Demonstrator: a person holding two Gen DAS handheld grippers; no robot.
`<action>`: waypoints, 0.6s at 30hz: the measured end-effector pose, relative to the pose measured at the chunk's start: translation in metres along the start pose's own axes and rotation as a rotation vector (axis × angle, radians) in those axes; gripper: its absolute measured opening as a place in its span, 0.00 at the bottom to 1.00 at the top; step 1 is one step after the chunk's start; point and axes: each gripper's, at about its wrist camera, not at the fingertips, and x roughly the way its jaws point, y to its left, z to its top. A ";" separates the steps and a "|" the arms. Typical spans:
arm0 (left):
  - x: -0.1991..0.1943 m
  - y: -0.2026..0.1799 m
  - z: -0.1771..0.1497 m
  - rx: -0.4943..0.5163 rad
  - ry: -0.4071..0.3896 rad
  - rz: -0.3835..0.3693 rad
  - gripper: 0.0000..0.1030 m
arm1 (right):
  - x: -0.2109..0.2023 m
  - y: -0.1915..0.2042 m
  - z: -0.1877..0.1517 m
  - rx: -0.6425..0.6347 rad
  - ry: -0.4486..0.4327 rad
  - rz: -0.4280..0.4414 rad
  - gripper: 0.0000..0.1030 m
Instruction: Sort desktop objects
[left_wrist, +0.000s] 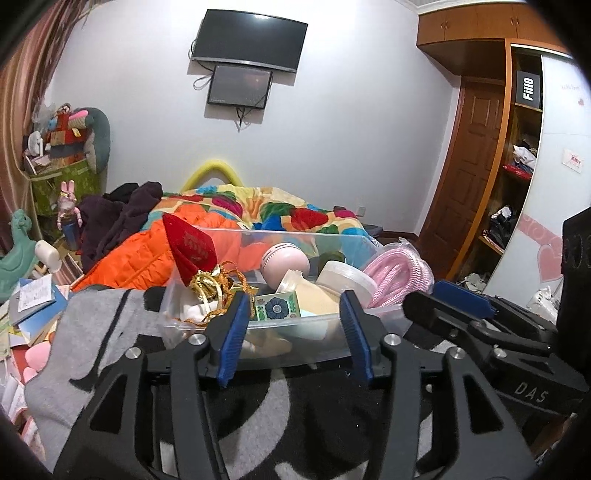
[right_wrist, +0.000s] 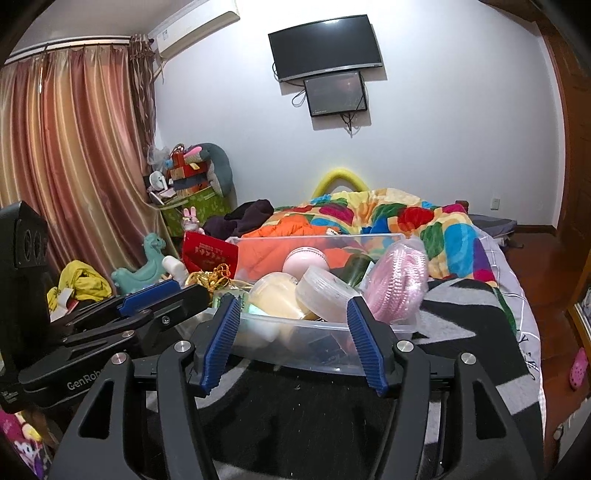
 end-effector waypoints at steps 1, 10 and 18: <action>-0.004 -0.001 -0.001 0.001 -0.006 0.006 0.60 | -0.004 0.000 0.000 0.001 -0.008 -0.008 0.55; -0.041 -0.012 -0.006 0.011 -0.049 0.048 0.77 | -0.048 0.002 -0.002 0.010 -0.074 -0.039 0.68; -0.074 -0.023 -0.015 0.007 -0.071 0.073 0.90 | -0.079 0.006 -0.010 -0.015 -0.106 -0.090 0.83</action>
